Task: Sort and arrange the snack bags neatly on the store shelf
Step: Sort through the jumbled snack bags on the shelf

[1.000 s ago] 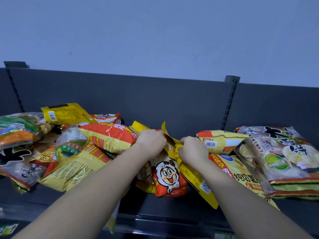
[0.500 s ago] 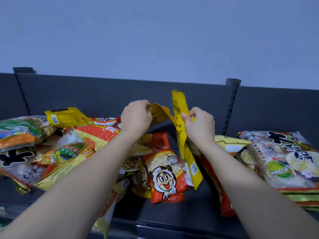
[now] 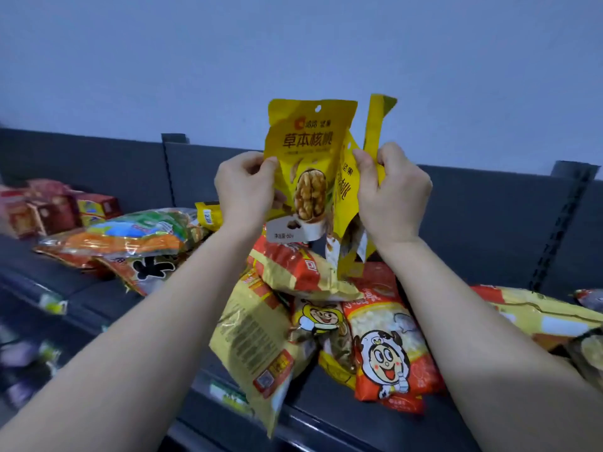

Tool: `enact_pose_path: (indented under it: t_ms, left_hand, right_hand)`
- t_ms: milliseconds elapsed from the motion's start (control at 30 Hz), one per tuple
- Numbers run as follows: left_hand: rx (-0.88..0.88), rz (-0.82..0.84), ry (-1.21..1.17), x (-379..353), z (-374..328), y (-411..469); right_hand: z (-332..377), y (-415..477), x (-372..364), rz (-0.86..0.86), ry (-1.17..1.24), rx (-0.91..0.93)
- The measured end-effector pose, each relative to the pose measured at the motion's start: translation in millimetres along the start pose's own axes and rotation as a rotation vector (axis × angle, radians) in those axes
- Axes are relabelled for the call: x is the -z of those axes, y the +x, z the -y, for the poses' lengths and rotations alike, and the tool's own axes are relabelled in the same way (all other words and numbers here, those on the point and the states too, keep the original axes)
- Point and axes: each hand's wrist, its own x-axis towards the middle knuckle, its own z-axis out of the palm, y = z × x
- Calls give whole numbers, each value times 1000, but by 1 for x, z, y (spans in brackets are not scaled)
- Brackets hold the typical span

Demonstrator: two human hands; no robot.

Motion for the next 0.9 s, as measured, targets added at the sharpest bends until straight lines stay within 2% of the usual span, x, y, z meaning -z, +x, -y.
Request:
enact_pose_path:
  t_ms: [133,300,500,700,800,900]
  left_hand:
    - [40,-62,-93,40,10,25]
    - [-7,-56,-146,96,30,73]
    - [-24,-48,-161,169,73,140]
    - [-14,-88,-191,205,118,186]
    - [-12,-115,-200,213,145,205]
    - [-31,-86,-140,216,179,213]
  right_hand:
    - [43,10,-39,-70,107,71]
    - [107,16,-96,-109,266,100]
    - [177,5,-186,-30,392,-53]
    - [203,-8,-255,95,451,-215]
    - [203,-19,-285,136,405,-144]
    - [199,-33,-312,156,281,39]
